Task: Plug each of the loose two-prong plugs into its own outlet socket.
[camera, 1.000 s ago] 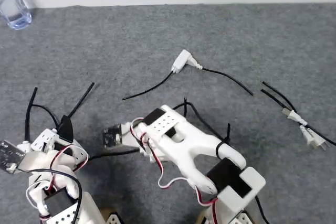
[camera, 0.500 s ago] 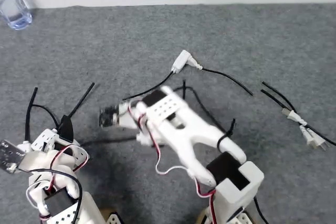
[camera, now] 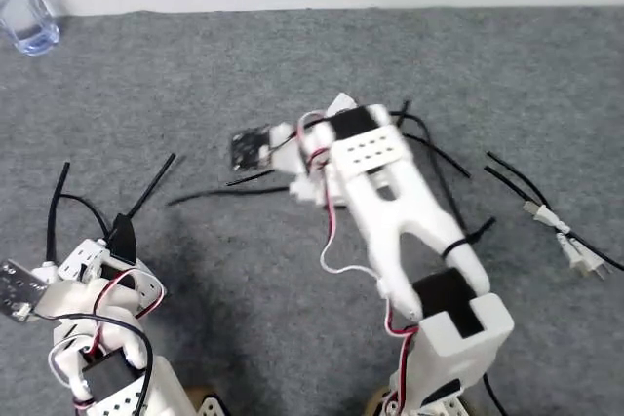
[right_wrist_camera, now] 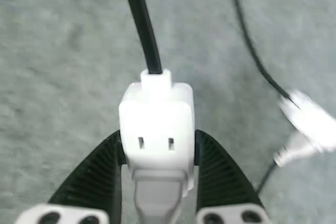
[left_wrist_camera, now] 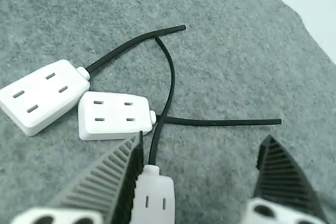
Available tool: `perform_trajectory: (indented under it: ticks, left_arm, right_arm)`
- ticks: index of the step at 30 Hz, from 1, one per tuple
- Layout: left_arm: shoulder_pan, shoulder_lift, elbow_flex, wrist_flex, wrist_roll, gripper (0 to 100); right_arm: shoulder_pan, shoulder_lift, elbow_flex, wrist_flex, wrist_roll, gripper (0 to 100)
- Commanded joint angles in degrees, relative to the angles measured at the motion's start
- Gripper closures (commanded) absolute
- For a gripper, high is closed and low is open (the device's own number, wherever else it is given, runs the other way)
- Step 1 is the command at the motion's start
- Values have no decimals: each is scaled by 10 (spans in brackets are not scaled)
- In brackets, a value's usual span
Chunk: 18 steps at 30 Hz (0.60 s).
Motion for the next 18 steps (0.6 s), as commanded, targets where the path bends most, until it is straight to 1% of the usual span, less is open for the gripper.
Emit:
perform_trajectory:
  ticks: [1, 2, 4, 7, 9, 13, 18]
  left_arm:
    - [-1, -6, -7, -17, -3, 671]
    - [-1, -6, -7, -17, -3, 671]
    - [-1, -6, -7, -17, -3, 671]
    - [0, -6, -7, -17, -2, 671]
    - [0, -6, -7, -17, -2, 671]
    - [0, -5, -7, -16, -2, 671]
    - [0, -5, -7, -16, -2, 671]
  right_arm:
    - [44, -2, -36, -36, 5, 991]
    - [54, -1, -35, -48, 1, 991]
    - [73, 0, -34, -88, -33, 991]
    - [94, 15, -35, -174, -88, 991]
    - [100, 36, -35, -228, -112, 991]
    - [102, 85, -37, -306, -115, 991]
    - [102, 137, -38, -352, -115, 991]
